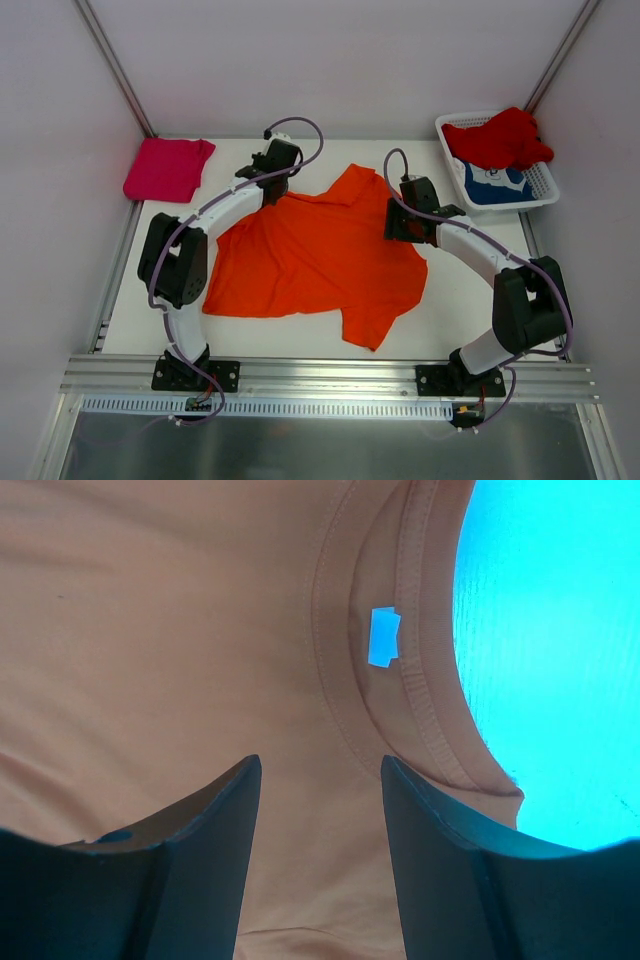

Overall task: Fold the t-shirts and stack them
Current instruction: Flatten the tshirt out

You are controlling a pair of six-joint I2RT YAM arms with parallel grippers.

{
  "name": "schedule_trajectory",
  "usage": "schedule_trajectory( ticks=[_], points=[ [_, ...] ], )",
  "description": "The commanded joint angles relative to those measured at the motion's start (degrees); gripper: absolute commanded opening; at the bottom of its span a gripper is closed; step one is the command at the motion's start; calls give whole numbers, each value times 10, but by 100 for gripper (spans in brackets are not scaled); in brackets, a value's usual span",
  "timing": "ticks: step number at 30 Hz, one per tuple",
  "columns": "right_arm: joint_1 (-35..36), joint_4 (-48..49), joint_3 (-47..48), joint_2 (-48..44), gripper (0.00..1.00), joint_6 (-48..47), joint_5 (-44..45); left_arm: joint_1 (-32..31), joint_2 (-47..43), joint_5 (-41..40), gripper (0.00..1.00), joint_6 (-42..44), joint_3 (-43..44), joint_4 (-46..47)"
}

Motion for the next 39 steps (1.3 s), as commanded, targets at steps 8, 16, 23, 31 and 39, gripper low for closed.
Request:
schedule_trajectory(
  ticks=[8, 16, 23, 31, 39],
  points=[
    [-4, 11, -8, -13, 55, 2, -1, 5, 18, -4, 5, 4, 4, -9],
    [-3, 9, -7, -16, 55, 2, 0, 5, 21, -3, 0, 4, 4, -9],
    [-3, 9, -8, -19, 55, 2, 0, 11, 17, -19, 0, 13, 3, -9],
    [-3, 9, -10, -25, 55, 2, -2, 53, -7, -68, 0, 16, -5, -12],
    [-3, 10, -13, -34, 55, 0, 1, 129, -5, -74, 0, 17, 3, -17]
  ],
)
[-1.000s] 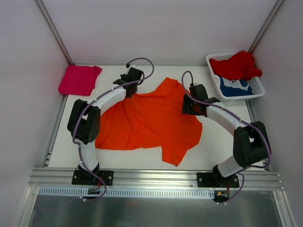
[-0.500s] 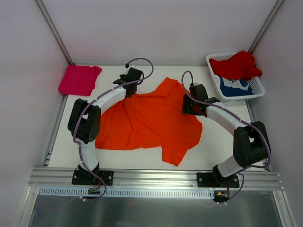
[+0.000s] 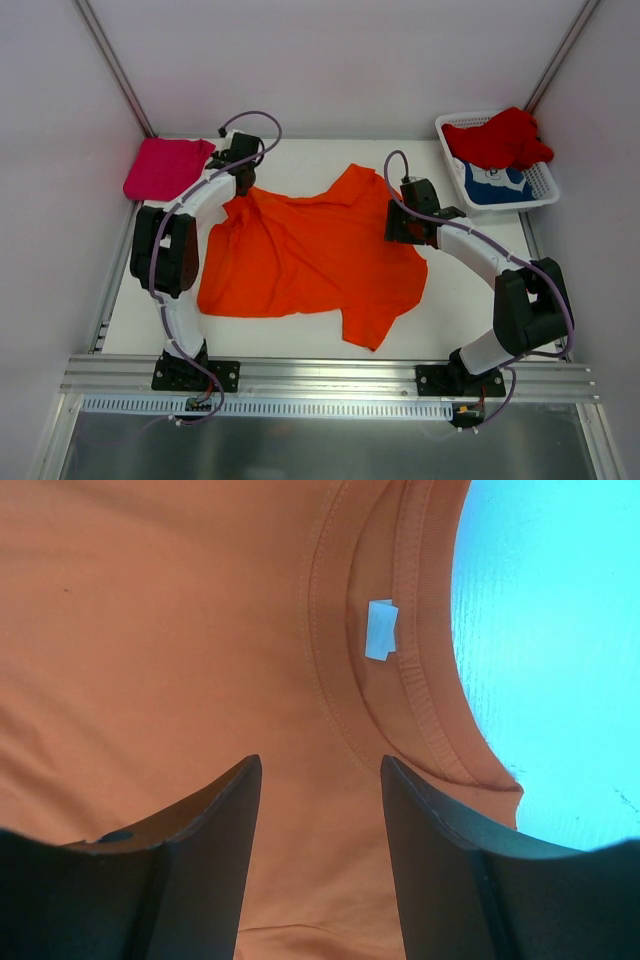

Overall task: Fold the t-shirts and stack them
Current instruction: Flatten the tshirt out

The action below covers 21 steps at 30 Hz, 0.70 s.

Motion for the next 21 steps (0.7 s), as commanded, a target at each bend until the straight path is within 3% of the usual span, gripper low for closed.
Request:
schedule_trajectory(
  ticks=[1, 9, 19, 20, 21],
  points=[
    [-4, 8, 0, -28, 55, 0, 1, 36, -28, -24, 0, 9, 8, -10],
    [-3, 10, 8, -17, 55, -1, -2, 94, -4, -20, 0, 28, 45, -10],
    [-4, 13, 11, -16, 55, -2, -4, 135, 98, -9, 0, 65, 140, -16],
    [-3, 11, 10, -18, 55, -2, -4, 137, 104, -7, 2, 66, 143, -17],
    [-4, 11, 8, -22, 55, -3, -4, 140, 112, -6, 10, 67, 151, -18]
  ],
)
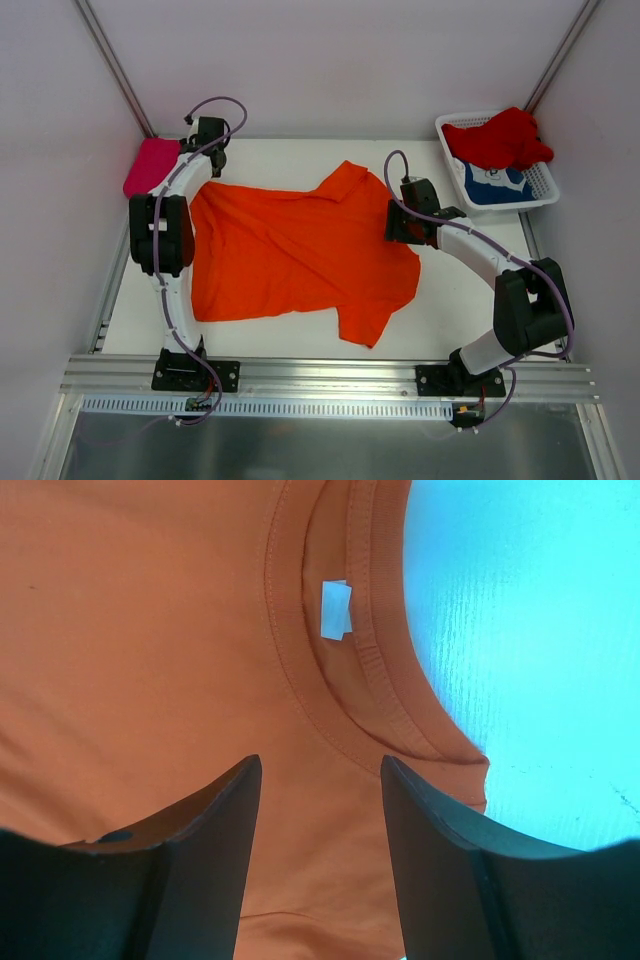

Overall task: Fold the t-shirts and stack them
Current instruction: Flatten the tshirt out

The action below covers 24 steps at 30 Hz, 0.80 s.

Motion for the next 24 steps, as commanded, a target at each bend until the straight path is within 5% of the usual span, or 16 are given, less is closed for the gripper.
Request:
schedule_trajectory(
  ticks=[1, 2, 3, 6, 24],
  points=[
    [-4, 10, 8, -22, 55, -3, -3, 10, 39, -6, 20, 21, 32, -8],
    [-4, 10, 7, -24, 55, -3, -3, 10, 44, -10, 33, 23, 35, -9],
    [-3, 7, 7, -26, 55, -4, 0, 10, 50, -12, 62, 22, 36, -9],
    [-3, 4, 6, -29, 55, -5, 1, 10, 58, -13, 89, 19, 36, -9],
    [21, 7, 60, 124, 54, -8, -31, -84, -75, 89, 92, -111, -55, -55]
  ],
)
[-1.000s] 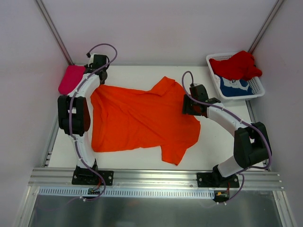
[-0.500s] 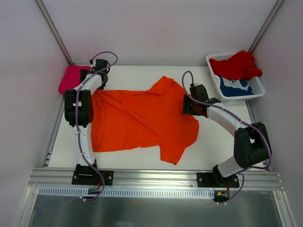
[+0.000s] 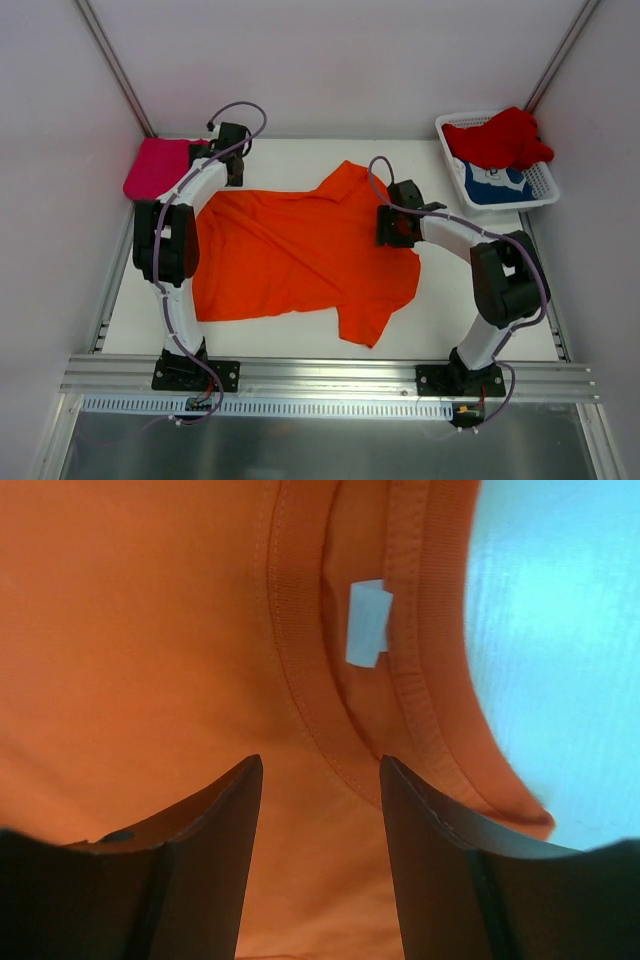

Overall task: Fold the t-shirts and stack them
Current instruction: Flatten the tshirt out

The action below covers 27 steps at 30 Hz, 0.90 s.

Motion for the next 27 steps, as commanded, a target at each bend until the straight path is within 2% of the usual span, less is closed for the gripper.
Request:
schedule_trajectory(
  ticks=[1, 8, 12, 19, 27],
  points=[
    [16, -1, 29, 29, 54, -8, -6, -32, -48, 27, 92, -44, -15, -18],
    [30, 1, 17, 64, 54, 9, -10, -67, -61, 44, 92, -61, -16, -28],
    [31, 8, -18, 53, 55, 54, -3, -70, -72, 50, 93, -65, -22, -31],
    [20, 27, -109, -23, 56, 139, 27, -69, -90, 52, 93, -63, -39, -31],
    [-22, 51, -210, -155, 57, 205, 33, -69, -102, 57, 93, -61, -48, -31]
  ],
)
